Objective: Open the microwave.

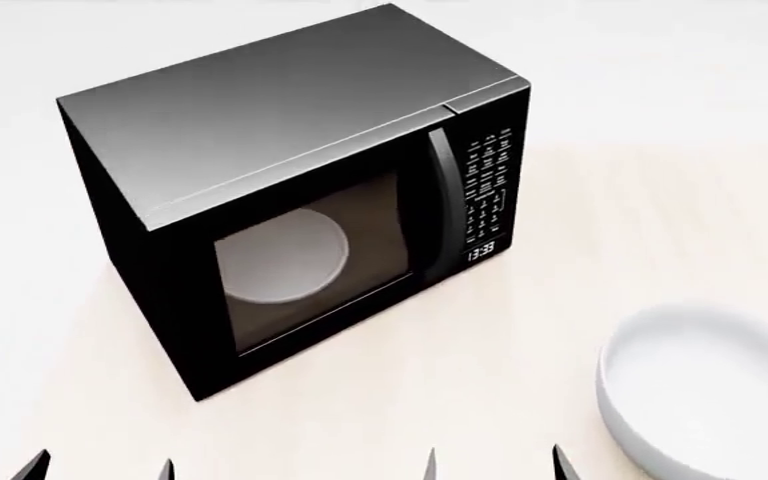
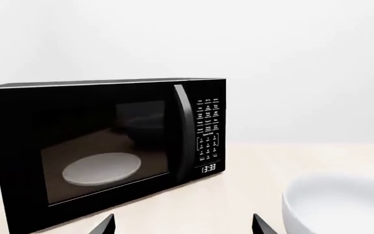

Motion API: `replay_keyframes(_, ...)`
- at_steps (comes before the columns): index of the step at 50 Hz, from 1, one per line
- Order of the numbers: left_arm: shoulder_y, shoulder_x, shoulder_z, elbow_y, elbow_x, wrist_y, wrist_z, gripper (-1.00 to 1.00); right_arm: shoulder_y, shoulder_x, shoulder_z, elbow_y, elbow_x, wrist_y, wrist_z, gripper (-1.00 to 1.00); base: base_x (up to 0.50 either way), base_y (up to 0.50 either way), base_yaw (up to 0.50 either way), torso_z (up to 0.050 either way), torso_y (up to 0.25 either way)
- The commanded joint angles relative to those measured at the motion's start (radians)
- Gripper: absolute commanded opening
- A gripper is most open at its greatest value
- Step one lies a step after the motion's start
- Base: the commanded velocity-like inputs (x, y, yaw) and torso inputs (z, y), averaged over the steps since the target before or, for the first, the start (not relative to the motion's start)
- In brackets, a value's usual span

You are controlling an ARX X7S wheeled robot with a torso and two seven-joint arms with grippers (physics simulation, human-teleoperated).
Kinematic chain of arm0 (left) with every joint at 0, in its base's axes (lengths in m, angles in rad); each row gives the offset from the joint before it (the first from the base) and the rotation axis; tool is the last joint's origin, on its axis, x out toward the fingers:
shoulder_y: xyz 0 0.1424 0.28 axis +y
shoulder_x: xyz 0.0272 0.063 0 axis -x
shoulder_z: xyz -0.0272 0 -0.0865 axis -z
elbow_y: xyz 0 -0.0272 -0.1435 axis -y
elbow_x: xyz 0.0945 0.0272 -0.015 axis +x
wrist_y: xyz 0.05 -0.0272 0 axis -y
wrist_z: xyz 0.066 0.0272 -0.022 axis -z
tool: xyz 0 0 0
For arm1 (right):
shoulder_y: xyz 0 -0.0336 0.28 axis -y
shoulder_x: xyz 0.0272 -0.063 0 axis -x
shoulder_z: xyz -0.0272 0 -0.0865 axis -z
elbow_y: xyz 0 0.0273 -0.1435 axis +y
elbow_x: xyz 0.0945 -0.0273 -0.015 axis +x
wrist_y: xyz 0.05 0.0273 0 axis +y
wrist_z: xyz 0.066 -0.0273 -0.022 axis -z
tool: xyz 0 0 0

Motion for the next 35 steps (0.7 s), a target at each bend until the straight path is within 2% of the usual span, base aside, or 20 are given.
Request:
replay_keyframes(1, 0.001, -0.010, 0.008, 0.005, -0.009, 0.002, -0.010, 1.00, 0.005, 0.008, -0.009, 0.010, 0.009, -0.006, 0.009, 1.00, 0.50, 0.19, 0.00, 0.000, 0.000)
replay_keyframes(16, 0.006, -0.020, 0.023, 0.021, -0.003, 0.000, -0.030, 1.00, 0.013, 0.018, -0.031, 0.023, 0.008, -0.012, 0.012, 1.00, 0.50, 0.20, 0.00, 0.000, 0.001)
replay_keyframes(21, 0.008, -0.024, 0.033, 0.020, 0.018, 0.014, -0.041, 1.00, 0.009, 0.021, -0.031, 0.013, 0.016, -0.009, 0.017, 1.00, 0.00, 0.00, 0.00, 0.000, 0.000)
replay_keyframes(35, 0.014, -0.034, 0.040, 0.030, 0.008, 0.020, -0.049, 1.00, 0.000, 0.034, -0.039, -0.008, 0.021, -0.013, 0.029, 1.00, 0.00, 0.00, 0.00, 0.000, -0.232)
